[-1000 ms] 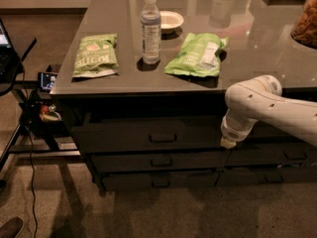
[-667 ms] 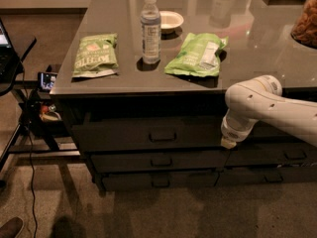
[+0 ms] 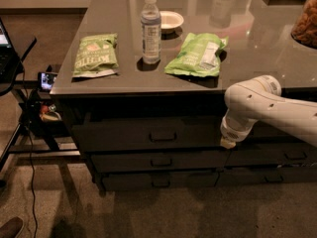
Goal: Close top drawer
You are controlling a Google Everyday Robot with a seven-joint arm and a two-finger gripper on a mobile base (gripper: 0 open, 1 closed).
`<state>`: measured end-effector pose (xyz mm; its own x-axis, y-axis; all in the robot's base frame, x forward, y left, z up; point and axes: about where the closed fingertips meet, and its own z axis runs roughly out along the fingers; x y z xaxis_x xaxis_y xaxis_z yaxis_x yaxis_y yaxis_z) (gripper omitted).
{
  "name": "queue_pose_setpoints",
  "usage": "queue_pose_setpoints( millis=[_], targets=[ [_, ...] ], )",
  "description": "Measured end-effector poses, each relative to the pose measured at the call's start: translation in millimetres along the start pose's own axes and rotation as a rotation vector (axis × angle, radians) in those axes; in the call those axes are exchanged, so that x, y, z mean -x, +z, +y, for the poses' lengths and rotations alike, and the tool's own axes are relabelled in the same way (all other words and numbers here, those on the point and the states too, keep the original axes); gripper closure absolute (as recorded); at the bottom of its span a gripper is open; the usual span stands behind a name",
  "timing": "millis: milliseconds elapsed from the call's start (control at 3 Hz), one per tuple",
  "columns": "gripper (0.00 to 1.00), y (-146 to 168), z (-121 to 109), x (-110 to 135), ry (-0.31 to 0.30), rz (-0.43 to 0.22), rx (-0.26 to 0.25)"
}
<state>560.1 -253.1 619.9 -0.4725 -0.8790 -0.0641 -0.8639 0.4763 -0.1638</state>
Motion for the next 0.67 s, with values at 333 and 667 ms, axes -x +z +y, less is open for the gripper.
queue_pose_setpoints(
  millis=[333, 667],
  targets=[
    [0.11, 0.0, 0.0, 0.0, 0.000, 0.000, 0.000],
    [0.00, 0.1, 0.1, 0.0, 0.000, 0.000, 0.000]
  ],
)
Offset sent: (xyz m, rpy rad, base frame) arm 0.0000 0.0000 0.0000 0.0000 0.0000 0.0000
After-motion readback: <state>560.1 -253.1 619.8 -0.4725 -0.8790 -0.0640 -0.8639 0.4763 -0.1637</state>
